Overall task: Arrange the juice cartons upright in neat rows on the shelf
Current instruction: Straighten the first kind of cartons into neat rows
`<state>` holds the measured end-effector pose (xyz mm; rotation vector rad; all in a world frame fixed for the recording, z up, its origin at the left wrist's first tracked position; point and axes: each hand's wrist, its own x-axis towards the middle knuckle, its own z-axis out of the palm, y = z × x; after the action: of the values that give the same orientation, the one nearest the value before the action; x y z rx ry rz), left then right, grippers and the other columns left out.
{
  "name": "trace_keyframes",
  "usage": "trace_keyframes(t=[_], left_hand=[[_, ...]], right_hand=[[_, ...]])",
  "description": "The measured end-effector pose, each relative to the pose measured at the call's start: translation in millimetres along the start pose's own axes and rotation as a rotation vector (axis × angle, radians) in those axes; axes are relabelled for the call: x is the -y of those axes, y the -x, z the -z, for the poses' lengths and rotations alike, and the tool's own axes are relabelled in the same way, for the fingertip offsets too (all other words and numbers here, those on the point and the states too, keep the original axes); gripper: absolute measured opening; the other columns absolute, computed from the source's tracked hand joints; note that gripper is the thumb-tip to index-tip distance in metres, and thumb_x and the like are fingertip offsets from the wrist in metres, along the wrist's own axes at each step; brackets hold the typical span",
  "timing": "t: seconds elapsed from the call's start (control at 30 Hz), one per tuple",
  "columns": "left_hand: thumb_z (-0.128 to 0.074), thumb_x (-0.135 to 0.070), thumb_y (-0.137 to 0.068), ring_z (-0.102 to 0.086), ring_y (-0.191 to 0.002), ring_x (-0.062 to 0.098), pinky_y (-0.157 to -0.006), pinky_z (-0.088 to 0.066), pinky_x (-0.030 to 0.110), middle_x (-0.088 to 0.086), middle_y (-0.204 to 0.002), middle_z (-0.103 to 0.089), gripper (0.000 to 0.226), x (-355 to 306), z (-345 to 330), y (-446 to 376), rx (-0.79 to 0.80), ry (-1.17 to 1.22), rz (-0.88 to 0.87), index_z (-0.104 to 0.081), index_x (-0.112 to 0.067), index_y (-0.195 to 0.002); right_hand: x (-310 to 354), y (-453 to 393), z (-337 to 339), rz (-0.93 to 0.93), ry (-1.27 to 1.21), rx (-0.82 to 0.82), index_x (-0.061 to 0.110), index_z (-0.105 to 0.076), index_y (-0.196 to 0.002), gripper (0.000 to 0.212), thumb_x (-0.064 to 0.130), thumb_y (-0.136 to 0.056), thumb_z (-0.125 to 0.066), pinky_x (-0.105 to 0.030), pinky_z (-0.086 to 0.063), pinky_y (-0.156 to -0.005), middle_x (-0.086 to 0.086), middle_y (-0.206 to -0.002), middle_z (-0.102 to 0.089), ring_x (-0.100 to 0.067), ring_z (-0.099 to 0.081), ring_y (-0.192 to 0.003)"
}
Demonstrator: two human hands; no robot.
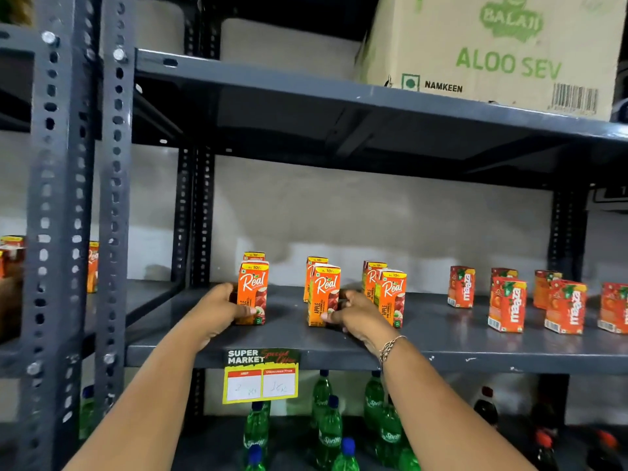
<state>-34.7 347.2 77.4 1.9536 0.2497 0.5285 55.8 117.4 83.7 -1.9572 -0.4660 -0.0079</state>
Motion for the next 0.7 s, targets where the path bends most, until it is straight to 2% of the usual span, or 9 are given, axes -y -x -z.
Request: trace_keyframes(t=[0.07,0.17,0.27,0.47,0.7], left_hand=[[-0.071,-0.01,-0.081,-0.059,-0.105,0.022,-0.099,-0.042,0.042,0.005,-0.109,-0.066,0.034,1,0,-2,0.007,-0.001,-0.002,-0.056,-0.012,-0.112],[-0.068,-0.011,-0.084,-0.058,-0.104,0.02,-0.097,-0.041,0.039,0.003,-0.109,-0.065,0.029,2,0,-3,0.022,0.014,-0.024,-0.055,-0.014,-0.11],[-0.065,-0.009,-0.086,-0.058,-0.103,0.02,-0.094,-0.04,0.035,0.004,-0.108,-0.065,0.028,3,1,-3,0.026,0.05,-0.024,-0.055,-0.013,-0.112],[-0.065,-0.007,-0.085,-0.058,-0.107,0.024,-0.104,-0.039,0.043,0.008,-0.111,-0.067,0.03,4,7,-3,-0.007,0.075,-0.006,-0.057,-0.01,-0.114],[-0.063,-0.006,-0.087,-0.057,-0.103,0.021,-0.093,-0.04,0.034,0.007,-0.108,-0.065,0.023,1,6,1,0.01,0.058,-0.032,-0.057,-0.01,-0.109]], right_hand=[[-2,-3,-3,0.001,-0.008,-0.029,0.018,-0.065,-0.108,0.034,0.013,-0.077,-0.078,-0.043,-0.049,-0.099,-0.002,-0.115,-0.072,-0.022,-0.064,-0.11],[-6,-8,-7,0.005,-0.004,-0.077,0.022,-0.065,-0.094,0.028,0.017,-0.072,-0.082,-0.049,-0.05,-0.098,-0.002,-0.11,-0.074,-0.023,-0.067,-0.106],[-7,-9,-9,0.025,-0.016,-0.081,0.018,-0.067,-0.102,0.036,0.016,-0.07,-0.083,-0.047,-0.05,-0.099,-0.002,-0.109,-0.075,-0.022,-0.068,-0.104],[-5,-7,-11,0.049,0.032,-0.084,0.014,-0.069,-0.109,0.039,0.017,-0.073,-0.082,-0.043,-0.048,-0.102,-0.002,-0.112,-0.074,-0.021,-0.068,-0.105],[-5,-5,-11,0.062,0.077,-0.084,0.014,-0.067,-0.112,0.041,0.02,-0.074,-0.081,-0.043,-0.048,-0.103,-0.003,-0.117,-0.072,-0.021,-0.066,-0.11]])
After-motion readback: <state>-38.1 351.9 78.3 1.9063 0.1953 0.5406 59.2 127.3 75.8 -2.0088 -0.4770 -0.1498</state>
